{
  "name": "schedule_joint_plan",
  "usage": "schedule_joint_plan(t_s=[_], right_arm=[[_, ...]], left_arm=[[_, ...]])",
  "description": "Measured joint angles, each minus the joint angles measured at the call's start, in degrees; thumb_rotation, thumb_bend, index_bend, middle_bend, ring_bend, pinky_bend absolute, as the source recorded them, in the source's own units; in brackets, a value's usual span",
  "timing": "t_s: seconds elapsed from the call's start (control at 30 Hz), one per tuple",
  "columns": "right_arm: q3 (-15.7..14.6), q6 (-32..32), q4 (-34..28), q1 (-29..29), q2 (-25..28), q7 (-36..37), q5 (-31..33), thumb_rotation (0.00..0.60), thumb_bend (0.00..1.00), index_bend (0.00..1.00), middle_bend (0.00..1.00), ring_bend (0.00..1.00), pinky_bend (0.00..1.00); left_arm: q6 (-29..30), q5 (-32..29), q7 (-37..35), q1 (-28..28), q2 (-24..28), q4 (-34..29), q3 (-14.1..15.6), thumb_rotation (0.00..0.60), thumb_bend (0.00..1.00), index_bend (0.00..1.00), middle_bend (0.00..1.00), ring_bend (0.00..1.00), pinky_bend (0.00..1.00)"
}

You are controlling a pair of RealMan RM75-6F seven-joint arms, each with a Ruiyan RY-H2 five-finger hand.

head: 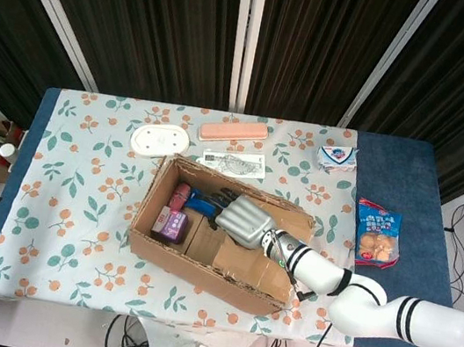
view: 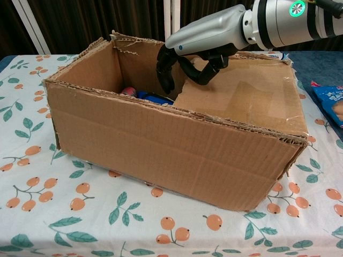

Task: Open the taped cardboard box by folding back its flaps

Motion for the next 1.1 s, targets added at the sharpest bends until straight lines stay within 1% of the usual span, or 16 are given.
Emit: schedule_joint_plan(t_s=[0.03, 0.13, 0.2, 0.3, 0.37, 0.63, 0.83, 0.93, 1.1], right_arm=[[-0.28, 0.44, -0.15, 0.04, 0.05, -0.21, 0.42, 0.600, 1.00, 0.41, 0.33, 0.00, 0.00], [-0.71, 2.40, -0.66, -0.27, 0.29, -0.34, 0.58, 0.600, 1.00, 0.52, 0.40, 0.00, 0.00], [-0.82, 3.94, -1.04, -0.92, 0.70, 0.11, -0.03, 0.600, 1.00, 0.58, 0.44, 0.00, 0.00], [-0.92, 5.18, -1.61, -1.97, 1.92, 1.57, -1.44, 0.600, 1.00, 0.64, 0.50, 0.01, 0.00], [-1.00, 5.47, -2.00, -2.62, 3.09, 2.83, -2.51, 0.600, 1.00, 0.66, 0.52, 0.02, 0.00], [-0.40, 7.84, -4.14, -5.24, 7.74, 8.31, -7.71, 0.600, 1.00, 0.67, 0.52, 0.03, 0.00], [0.43, 11.56, -7.77, -8.19, 13.83, 13.56, -13.91, 0.600, 1.00, 0.67, 0.54, 0.05, 0.00], [0.51, 14.83, -9.85, -10.57, 17.83, 16.60, -17.87, 0.600, 1.00, 0.67, 0.54, 0.05, 0.00], [-0.11, 22.68, -12.56, -15.94, 24.39, 21.30, -24.74, 0.600, 1.00, 0.66, 0.54, 0.05, 0.00]], left_arm=[[-0.07, 0.06, 0.05, 0.04, 0.01, -0.11, -0.06, 0.384, 0.00, 0.12, 0.14, 0.10, 0.20], [-0.47, 0.12, 0.06, 0.08, 0.14, -0.54, -0.23, 0.385, 0.00, 0.13, 0.14, 0.10, 0.20], [-0.82, 0.10, 0.13, 0.06, 0.27, -0.84, -0.36, 0.384, 0.00, 0.13, 0.14, 0.10, 0.20], [-1.33, 0.02, 0.59, -0.08, 0.41, -1.26, -0.53, 0.379, 0.00, 0.14, 0.14, 0.10, 0.20], [-1.56, -0.04, 1.01, -0.23, 0.39, -1.52, -0.71, 0.378, 0.00, 0.14, 0.14, 0.10, 0.20], [-2.68, -0.11, 2.59, -1.05, -0.34, -2.38, -1.26, 0.374, 0.00, 0.14, 0.14, 0.10, 0.20], [-3.46, -0.38, 3.61, -1.50, -0.42, -2.92, -1.56, 0.373, 0.00, 0.14, 0.14, 0.10, 0.20], [-3.95, -0.42, 3.85, -1.70, -0.51, -3.00, -1.58, 0.374, 0.00, 0.14, 0.14, 0.10, 0.20], [-5.24, -0.04, 4.27, -2.64, -0.74, -3.30, -1.69, 0.372, 0.00, 0.14, 0.14, 0.10, 0.20]])
